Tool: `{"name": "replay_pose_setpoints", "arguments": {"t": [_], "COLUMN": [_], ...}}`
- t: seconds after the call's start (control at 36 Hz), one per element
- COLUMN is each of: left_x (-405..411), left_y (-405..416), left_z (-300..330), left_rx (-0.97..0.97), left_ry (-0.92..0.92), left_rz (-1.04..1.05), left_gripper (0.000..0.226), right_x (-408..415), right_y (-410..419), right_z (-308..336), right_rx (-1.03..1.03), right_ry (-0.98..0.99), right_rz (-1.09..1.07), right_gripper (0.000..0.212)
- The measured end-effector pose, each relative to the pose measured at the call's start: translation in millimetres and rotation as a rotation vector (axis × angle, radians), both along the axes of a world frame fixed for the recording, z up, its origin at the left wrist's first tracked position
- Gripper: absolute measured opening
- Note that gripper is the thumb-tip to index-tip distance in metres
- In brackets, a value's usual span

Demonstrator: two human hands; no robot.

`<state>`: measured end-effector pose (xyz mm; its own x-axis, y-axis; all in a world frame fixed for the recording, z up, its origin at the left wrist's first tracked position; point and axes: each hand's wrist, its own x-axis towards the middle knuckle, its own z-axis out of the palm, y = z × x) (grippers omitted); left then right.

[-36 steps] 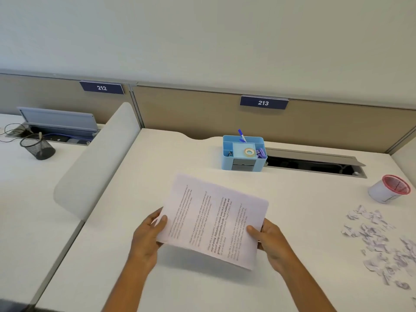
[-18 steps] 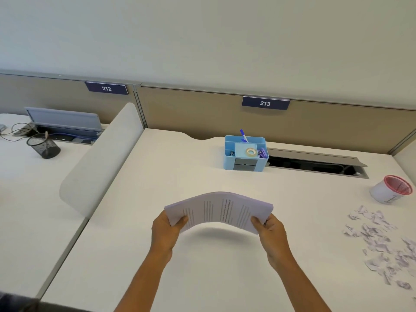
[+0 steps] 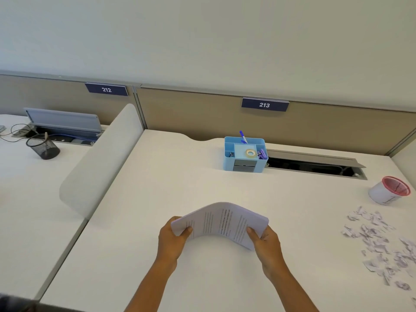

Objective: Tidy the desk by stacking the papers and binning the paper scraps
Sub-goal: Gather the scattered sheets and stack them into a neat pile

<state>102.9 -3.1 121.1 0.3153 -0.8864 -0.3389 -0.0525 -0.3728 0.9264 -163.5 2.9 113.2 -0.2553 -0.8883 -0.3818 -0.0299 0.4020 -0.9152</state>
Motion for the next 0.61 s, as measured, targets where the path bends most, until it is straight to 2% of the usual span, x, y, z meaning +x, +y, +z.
{"name": "replay_pose_setpoints", "arguments": {"t": [0.08, 0.28, 0.36, 0.5, 0.61], "left_x": [0, 12, 26, 40, 46], "left_y": [5, 6, 6, 16, 23], "left_z": [-1, 1, 0, -4, -9], "left_rx": [0.024, 0.13, 0.244, 0.342, 0.344], "left_ry": [-0.001, -0.065, 0.036, 0.219, 0.345], "left_rz": [-0.019, -0.145, -0.164, -0.12, -0.046], "left_gripper": [0.036, 0.025, 0.027, 0.028, 0.033], "right_x": [0, -9, -19, -36, -38], "right_y": [3, -10, -21, -27, -21], "right_z": [-3, 9, 17, 31, 31], "right_rx": [0.021, 0.029, 0.046, 0.152, 0.158], "right_ry": [0.008, 0.104, 0.098, -0.256, -0.526], "right_rz": [0.018, 0.114, 0.173, 0.252, 0.186], "right_gripper": [0.024, 0.02, 0.016, 0.023, 0.029]}}
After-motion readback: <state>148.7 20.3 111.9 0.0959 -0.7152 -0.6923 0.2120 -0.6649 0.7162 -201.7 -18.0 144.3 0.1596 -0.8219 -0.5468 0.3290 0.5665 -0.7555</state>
